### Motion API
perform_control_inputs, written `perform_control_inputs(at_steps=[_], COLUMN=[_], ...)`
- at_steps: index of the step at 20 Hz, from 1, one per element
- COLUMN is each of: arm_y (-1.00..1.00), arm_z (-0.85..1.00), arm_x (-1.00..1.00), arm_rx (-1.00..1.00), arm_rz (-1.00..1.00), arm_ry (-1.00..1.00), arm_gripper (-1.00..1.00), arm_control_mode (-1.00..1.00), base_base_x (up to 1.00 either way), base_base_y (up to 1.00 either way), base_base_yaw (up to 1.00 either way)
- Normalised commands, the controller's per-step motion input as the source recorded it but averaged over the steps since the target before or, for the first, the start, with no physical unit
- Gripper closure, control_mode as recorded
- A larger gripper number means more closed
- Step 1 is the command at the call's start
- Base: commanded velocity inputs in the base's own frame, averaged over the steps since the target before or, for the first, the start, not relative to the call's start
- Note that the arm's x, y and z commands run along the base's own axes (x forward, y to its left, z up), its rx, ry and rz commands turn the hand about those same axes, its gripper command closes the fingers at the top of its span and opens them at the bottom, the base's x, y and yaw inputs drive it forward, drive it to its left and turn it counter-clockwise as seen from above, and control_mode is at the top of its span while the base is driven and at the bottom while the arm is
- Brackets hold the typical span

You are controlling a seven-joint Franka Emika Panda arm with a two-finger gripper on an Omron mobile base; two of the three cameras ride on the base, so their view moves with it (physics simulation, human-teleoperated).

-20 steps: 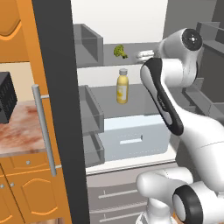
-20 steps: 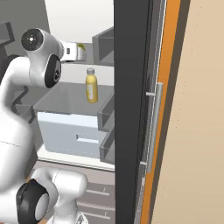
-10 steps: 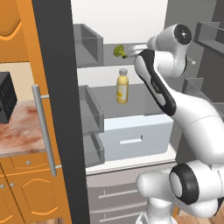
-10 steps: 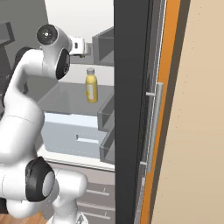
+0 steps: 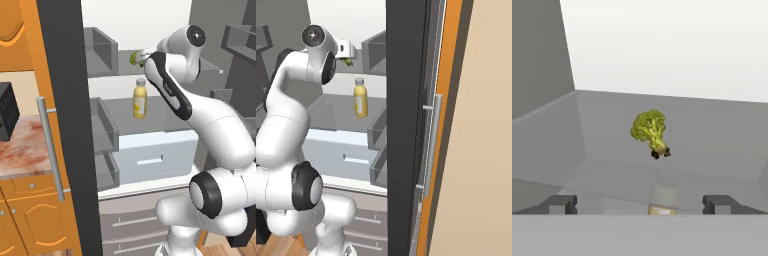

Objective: Pick broccoli from the fridge and place it on the plate on the counter.

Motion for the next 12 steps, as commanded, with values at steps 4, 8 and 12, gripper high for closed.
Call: perform_control_inputs(at_steps=[4, 8, 12], arm_y=[0.0, 0.0, 0.0], arm_z=[-0.09, -0.07, -0.05], arm_x=[0.21, 0.21, 0.27], arm_rx=[0.0, 0.0, 0.0], arm_rz=[0.11, 0.07, 0.03], arm_ry=[0.0, 0.0, 0.0], arm_gripper=[-1.0, -1.0, -1.0], arm_control_mode=[-1.0, -1.0, -1.0], base_base_x=[0.0, 0.0, 0.0], base_base_y=[0.0, 0.0, 0.0], base_base_yaw=[0.0, 0.0, 0.0])
